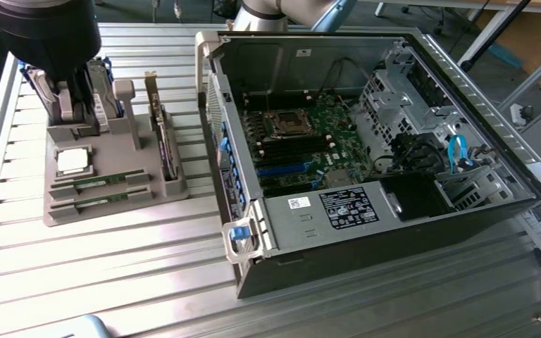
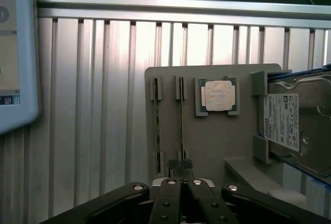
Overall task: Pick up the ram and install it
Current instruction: 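Pick up the ram and move it above insertion slot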
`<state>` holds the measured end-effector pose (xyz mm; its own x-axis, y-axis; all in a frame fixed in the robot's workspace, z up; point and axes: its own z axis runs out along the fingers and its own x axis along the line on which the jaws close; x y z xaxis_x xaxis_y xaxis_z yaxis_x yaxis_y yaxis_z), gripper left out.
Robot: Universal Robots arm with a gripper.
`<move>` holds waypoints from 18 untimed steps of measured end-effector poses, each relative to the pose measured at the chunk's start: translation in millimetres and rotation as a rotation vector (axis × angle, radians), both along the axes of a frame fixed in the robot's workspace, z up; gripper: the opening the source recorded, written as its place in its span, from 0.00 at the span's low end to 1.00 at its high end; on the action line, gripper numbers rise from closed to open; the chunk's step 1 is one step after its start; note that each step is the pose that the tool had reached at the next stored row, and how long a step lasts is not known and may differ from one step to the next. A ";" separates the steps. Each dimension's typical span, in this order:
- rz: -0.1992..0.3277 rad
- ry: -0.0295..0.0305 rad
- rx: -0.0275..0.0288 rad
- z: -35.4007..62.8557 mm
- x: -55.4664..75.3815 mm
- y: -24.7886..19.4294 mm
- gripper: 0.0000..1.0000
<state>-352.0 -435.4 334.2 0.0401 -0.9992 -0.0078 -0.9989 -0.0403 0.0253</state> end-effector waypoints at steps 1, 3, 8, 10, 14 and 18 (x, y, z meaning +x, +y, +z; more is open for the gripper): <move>0.000 0.0001 -0.0001 -1.4 0.0 0.0 0.11; 0.000 -0.0001 0.0001 -4.5 0.0 0.0 0.11; 0.000 0.0000 0.0000 -12.1 0.0 0.0 0.11; 0.000 0.0000 0.0000 -15.0 0.0 0.0 0.11; 0.000 0.0001 -0.0001 -20.7 0.0 0.0 0.11; 0.000 0.0000 0.0000 -25.5 0.0 0.0 0.11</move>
<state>-352.0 -435.4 308.6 0.0401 -0.9992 -0.0078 -0.9989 -0.0403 0.0253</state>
